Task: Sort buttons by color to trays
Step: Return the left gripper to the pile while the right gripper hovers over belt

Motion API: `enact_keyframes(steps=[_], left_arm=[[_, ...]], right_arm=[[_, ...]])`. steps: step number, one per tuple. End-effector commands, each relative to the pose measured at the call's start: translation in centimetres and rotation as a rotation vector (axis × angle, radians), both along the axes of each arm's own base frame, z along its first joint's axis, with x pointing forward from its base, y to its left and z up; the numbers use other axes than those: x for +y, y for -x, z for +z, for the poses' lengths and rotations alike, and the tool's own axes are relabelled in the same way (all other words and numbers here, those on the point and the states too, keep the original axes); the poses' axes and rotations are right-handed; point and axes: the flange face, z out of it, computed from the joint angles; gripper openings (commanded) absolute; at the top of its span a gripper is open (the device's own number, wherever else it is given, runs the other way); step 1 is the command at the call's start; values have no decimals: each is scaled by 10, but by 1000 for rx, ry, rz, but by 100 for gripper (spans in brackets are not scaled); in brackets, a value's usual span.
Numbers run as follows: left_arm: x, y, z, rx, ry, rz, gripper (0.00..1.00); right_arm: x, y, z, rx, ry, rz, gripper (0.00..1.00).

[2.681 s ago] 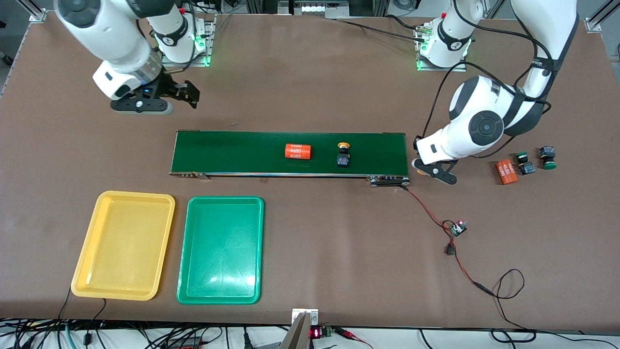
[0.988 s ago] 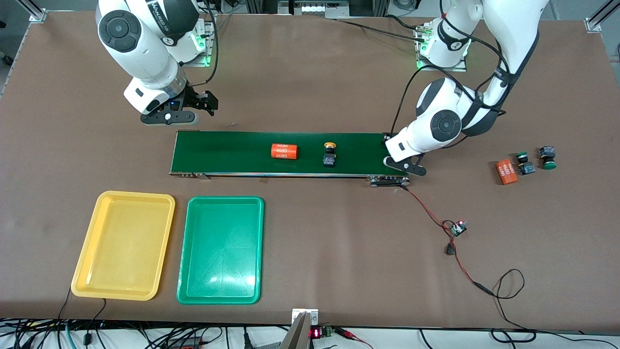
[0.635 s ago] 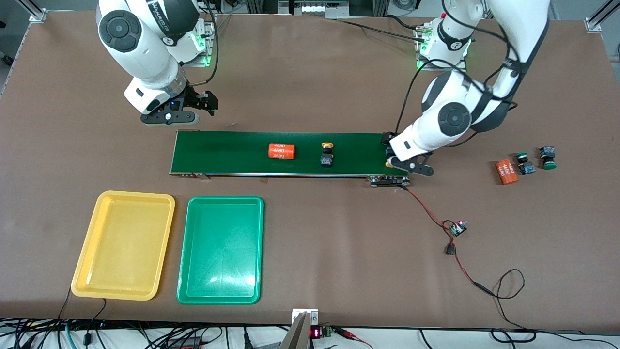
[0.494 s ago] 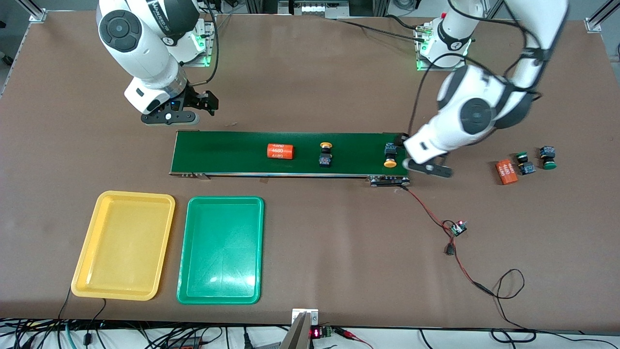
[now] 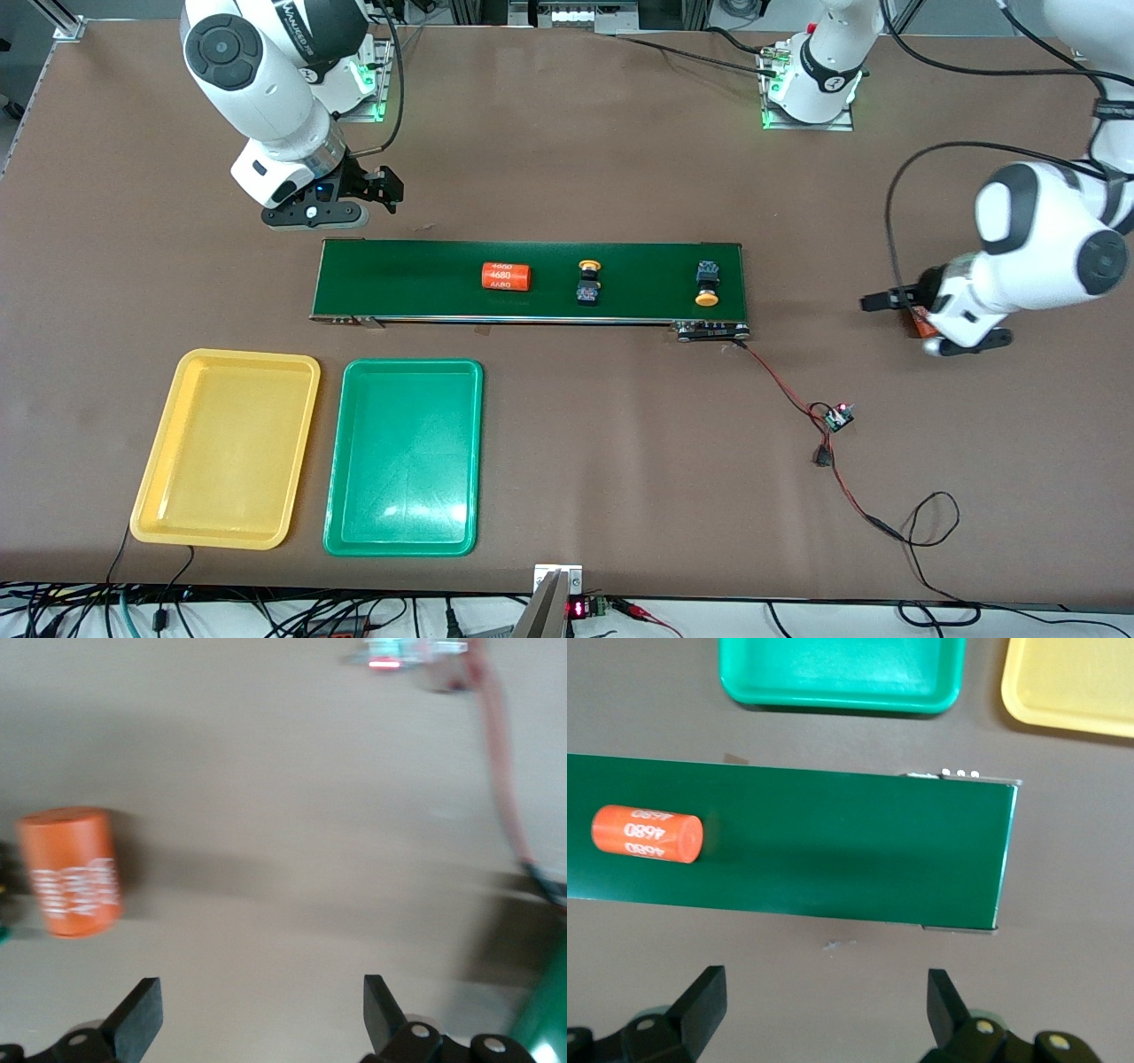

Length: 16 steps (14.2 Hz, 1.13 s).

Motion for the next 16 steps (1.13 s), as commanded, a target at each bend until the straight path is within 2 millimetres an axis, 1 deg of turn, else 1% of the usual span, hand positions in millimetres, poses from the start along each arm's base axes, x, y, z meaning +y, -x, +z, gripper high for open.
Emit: enact_keyframes(steps=[1, 3, 4, 5, 7, 8, 9, 10, 11, 13, 14, 16], left_arm=[[36, 1, -9, 7, -41, 3, 100], [59, 10, -13, 20, -46, 36, 100], [66, 13, -19, 31, -39, 50, 100], [71, 16, -27, 40, -30, 59, 100], [79, 14, -43, 25, -19, 78, 100], [85, 15, -55, 11, -19, 91, 100], [87, 14, -63, 3, -13, 98, 100], [88, 13, -68, -6, -12, 97, 100], [87, 13, -69, -7, -15, 87, 100], [88, 13, -72, -4, -51, 41, 100], [88, 14, -77, 4, -55, 26, 100], [88, 14, -83, 3, -55, 19, 100]], right_arm=[[18, 2, 5, -58, -14, -2, 100], [27, 3, 5, -80, -25, 12, 100], [28, 3, 4, -79, -29, 10, 100], [29, 3, 3, -78, -30, -2, 100], [38, 7, -4, -63, -21, 0, 100], [38, 6, -5, -57, -17, 2, 100], [38, 5, -11, -46, -16, 2, 100], [38, 4, -14, -40, -16, -1, 100], [40, 4, -21, -27, -13, 5, 100], [42, 2, -27, -18, -16, 8, 100], [44, 1, -30, -14, -17, 7, 100], [47, -2, -36, -20, -28, 5, 100]])
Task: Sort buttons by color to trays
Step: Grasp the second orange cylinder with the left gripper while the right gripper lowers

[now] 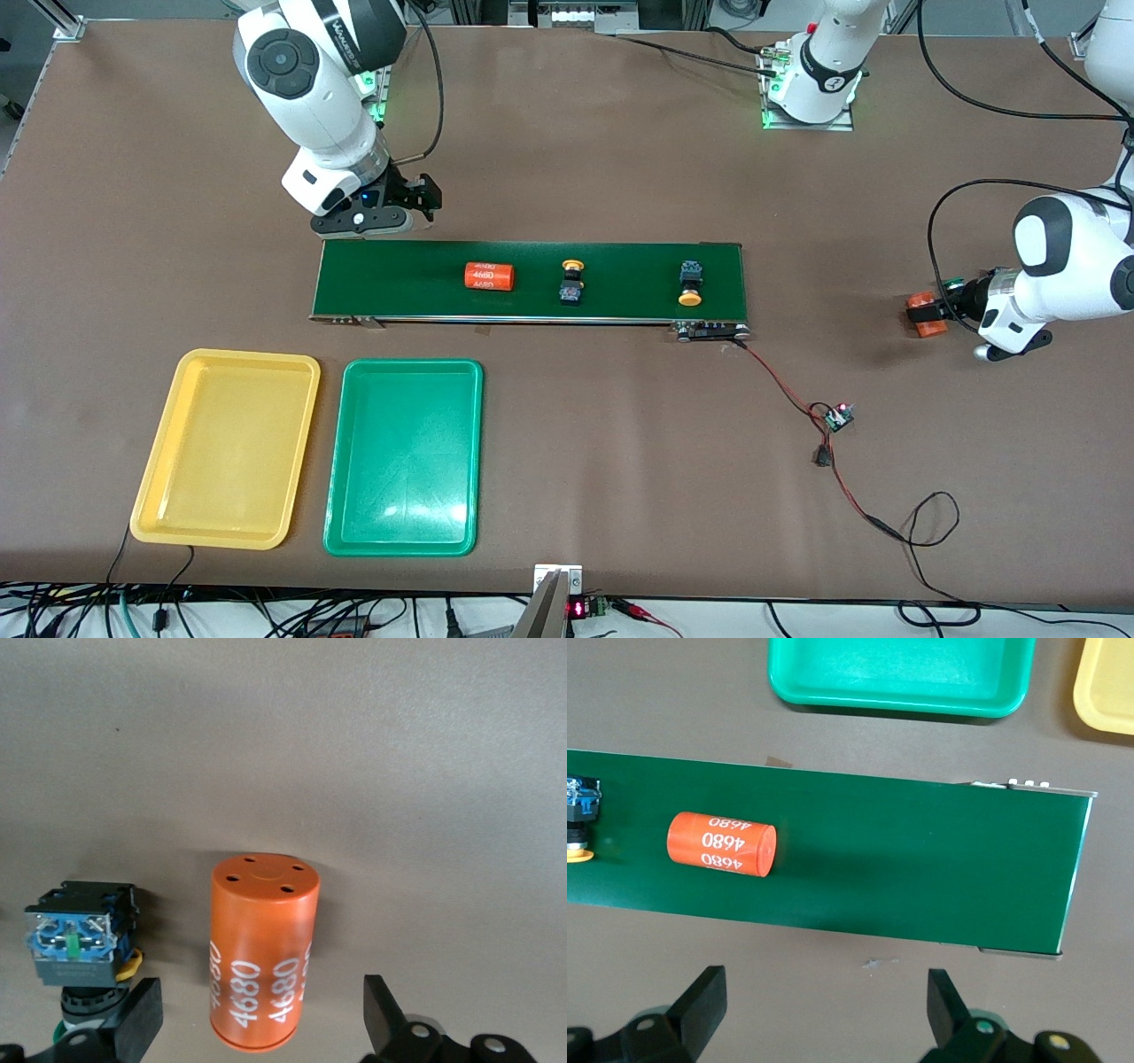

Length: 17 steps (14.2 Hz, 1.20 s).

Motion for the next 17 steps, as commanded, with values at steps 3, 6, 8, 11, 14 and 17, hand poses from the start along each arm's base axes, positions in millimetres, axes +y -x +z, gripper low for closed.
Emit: enact_keyframes(steps=[3, 6, 8, 11, 14, 17], left_arm=[[2, -6, -6, -27, -29, -41, 99], [-2, -8, -9, -43, -27, -48, 70], [-5, -9, -8, -44, -29, -56, 28], [-9, -9, 4, -31, -44, -70, 0], [-31, -8, 59, -35, -107, -130, 0], [-74, -14, 101, -48, -124, -262, 0]], right_arm=[[14, -6, -14, -18, -16, -30, 100], [25, -9, -23, -21, -27, -16, 100], [38, -7, -31, -27, -29, -35, 100], [59, -4, -43, -47, -23, -51, 100], [66, -4, -46, -48, -19, -42, 100], [77, 0, -55, -46, 0, -35, 100]])
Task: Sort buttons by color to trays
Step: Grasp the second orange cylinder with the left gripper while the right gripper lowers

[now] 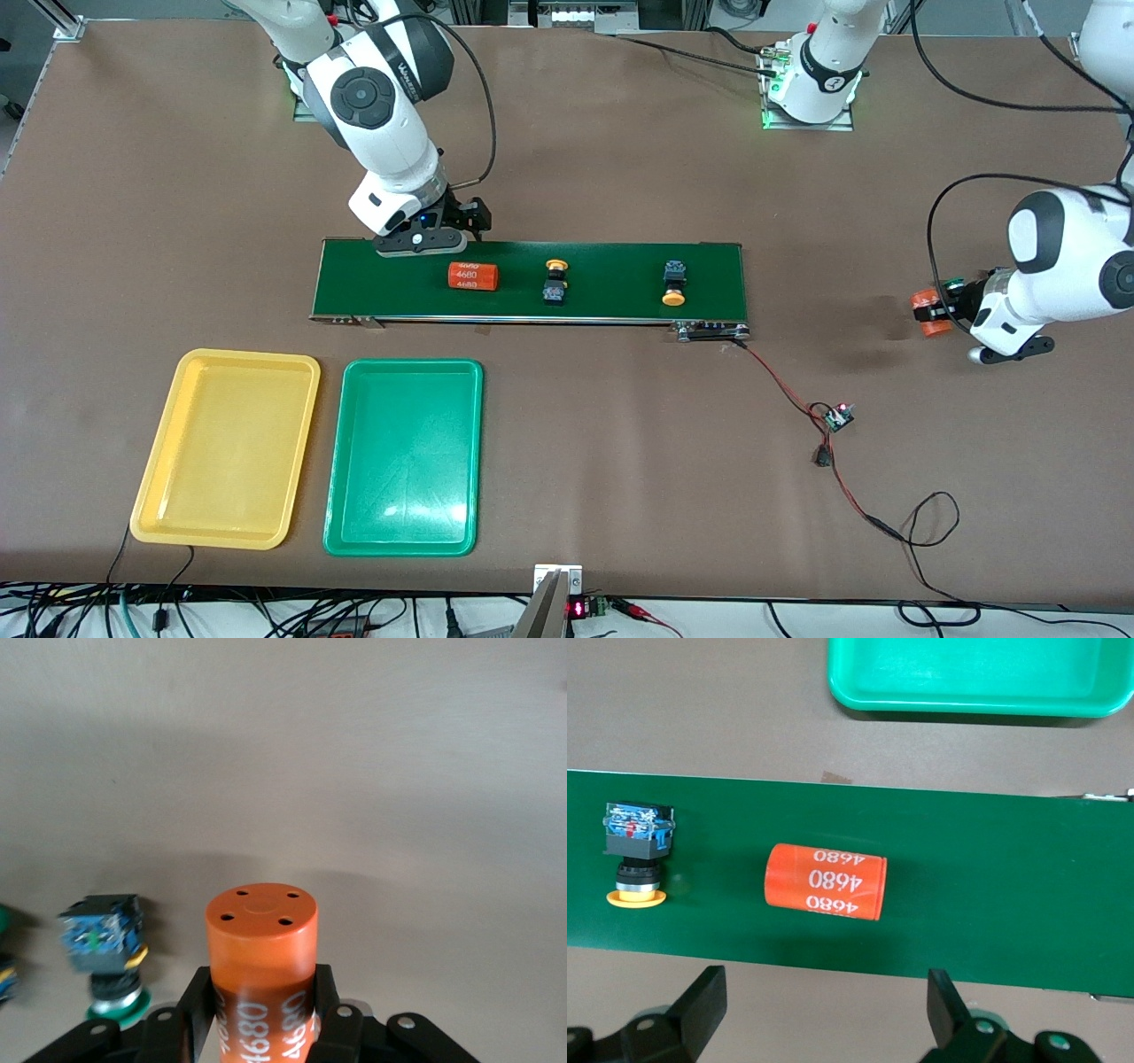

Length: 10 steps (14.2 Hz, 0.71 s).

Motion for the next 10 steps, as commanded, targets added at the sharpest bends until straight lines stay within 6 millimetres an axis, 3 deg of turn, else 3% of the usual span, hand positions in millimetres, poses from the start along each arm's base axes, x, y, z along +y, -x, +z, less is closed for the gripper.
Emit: enact_keyframes(steps=[1, 3, 7, 10], left_arm=[[-43, 5, 39, 12, -23, -140, 0], [-71, 2, 42, 10, 17, -274, 0], [-102, -3, 47, -37, 207, -631, 0], [-129, -4, 56, -61, 254, -934, 0]], right_arm=[[15, -1, -5, -21, 30, -7, 100], [17, -1, -10, -26, 45, -11, 100], [17, -2, -10, -26, 45, -12, 100], [18, -4, -10, -27, 43, -12, 100]])
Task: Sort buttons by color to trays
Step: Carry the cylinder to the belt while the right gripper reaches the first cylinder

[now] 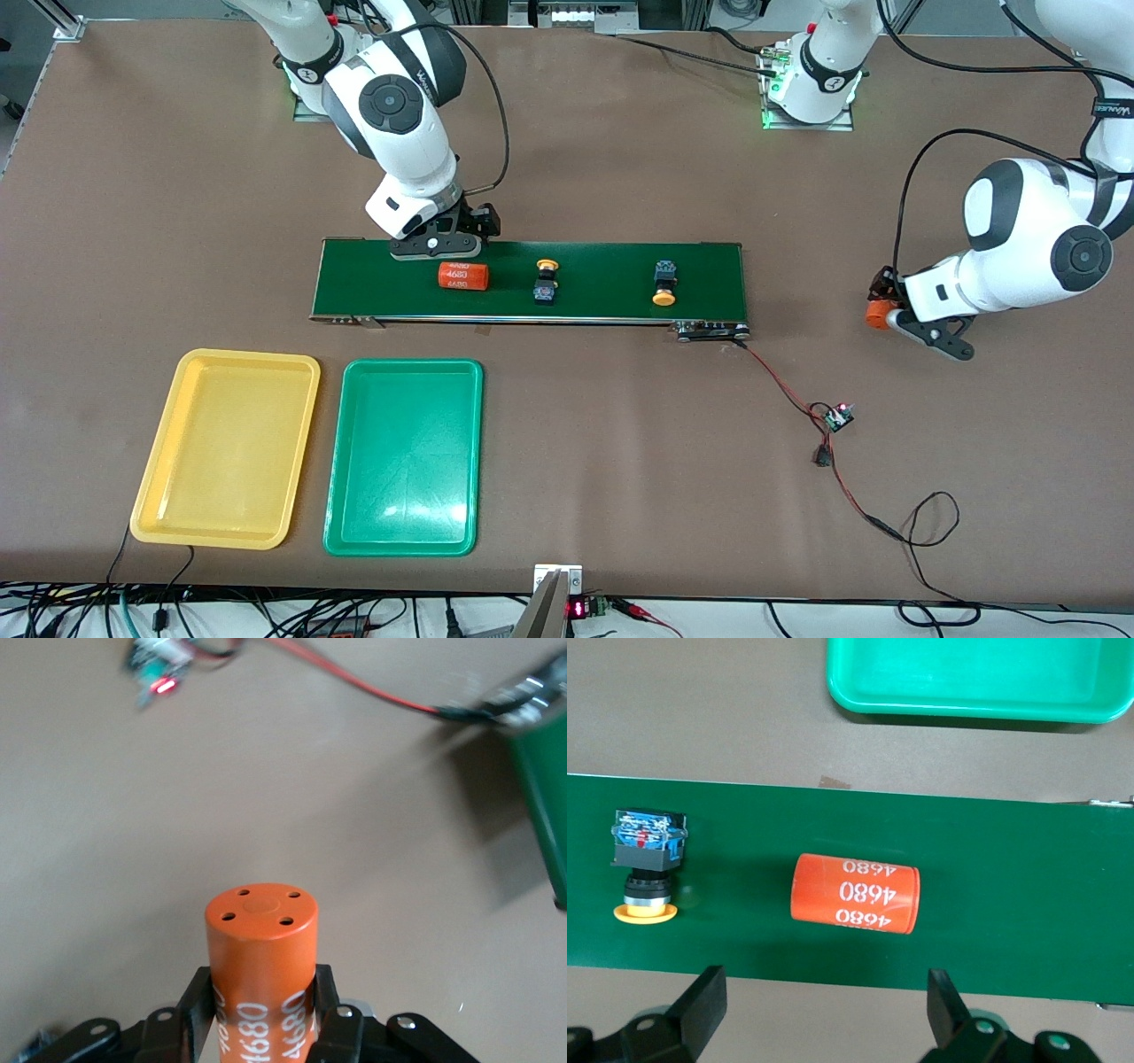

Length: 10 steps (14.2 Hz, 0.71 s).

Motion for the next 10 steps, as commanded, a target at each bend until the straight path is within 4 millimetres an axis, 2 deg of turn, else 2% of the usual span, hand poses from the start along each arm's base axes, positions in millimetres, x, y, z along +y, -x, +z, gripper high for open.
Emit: enact_keyframes(steps=[1, 5, 9, 10], left_arm=[[-27, 3, 13, -42, 57, -280, 0], [-66, 5, 18, -65, 95, -557, 0], [-111, 11, 10, -108, 120, -785, 0], [-115, 10, 9, -125, 128, -841, 0]], right_arm=[[7, -5, -3, -6, 3, -7, 100], [19, -7, -8, 4, -7, 2, 100], [26, -18, -14, 10, -21, -2, 100], [26, -21, -16, 12, -21, -5, 100]])
